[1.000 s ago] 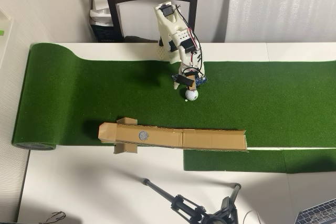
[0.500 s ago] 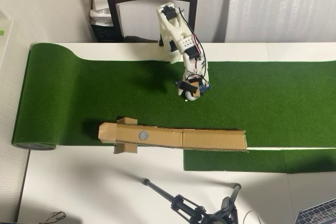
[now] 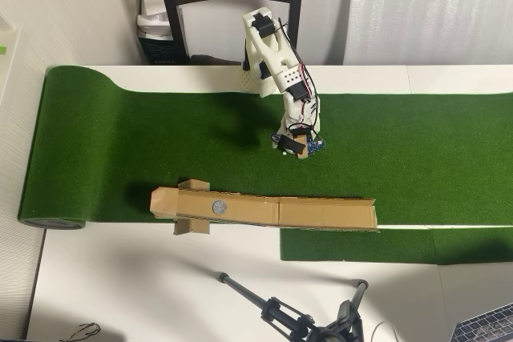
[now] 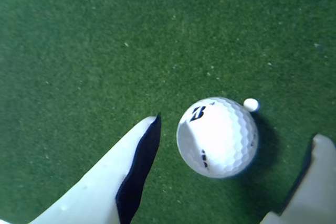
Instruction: Pick up the golf ball and place it on the gray mark at the back.
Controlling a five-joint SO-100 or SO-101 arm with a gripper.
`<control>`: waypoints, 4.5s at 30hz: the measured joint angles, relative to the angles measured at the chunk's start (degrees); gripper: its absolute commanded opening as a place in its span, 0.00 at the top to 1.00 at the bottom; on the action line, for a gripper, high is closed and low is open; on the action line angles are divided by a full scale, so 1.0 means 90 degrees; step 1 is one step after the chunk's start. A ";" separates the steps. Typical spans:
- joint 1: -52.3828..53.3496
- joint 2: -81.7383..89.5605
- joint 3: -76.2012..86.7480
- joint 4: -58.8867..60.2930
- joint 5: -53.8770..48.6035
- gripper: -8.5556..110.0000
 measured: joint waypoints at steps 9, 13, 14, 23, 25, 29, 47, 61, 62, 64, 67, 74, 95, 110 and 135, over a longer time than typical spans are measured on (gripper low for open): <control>-0.0029 -0.0479 -0.0088 0.0000 0.0000 0.55; -0.0049 -0.0654 -0.0088 0.0000 0.0000 0.55; -0.0039 -0.0723 -0.0088 0.0000 0.0000 0.55; -0.0107 -0.1172 -0.0293 0.0000 0.0000 0.55; -0.0186 -0.1240 -0.0313 0.0000 0.0000 0.55; -0.0146 -0.1240 -0.0313 0.0000 0.0000 0.55; -0.0186 -0.1240 -0.0313 0.0000 0.0000 0.61; -0.0186 -0.1240 -0.0313 0.0000 0.0000 0.61; -0.0186 -0.1240 -0.0313 0.0000 0.0000 0.61; -0.0186 -0.1240 -0.0313 0.0000 0.0000 0.61; -0.0186 -0.1240 -0.0313 0.0000 0.0000 0.61; -0.0186 -0.1289 -0.0313 0.0000 0.0000 0.61; -0.0127 -0.1855 -0.0361 0.0000 0.0000 0.78; 0.0479 -0.1807 -0.1113 0.0537 0.0000 0.80; 0.3564 -0.1465 -0.5068 0.2012 -0.2363 0.80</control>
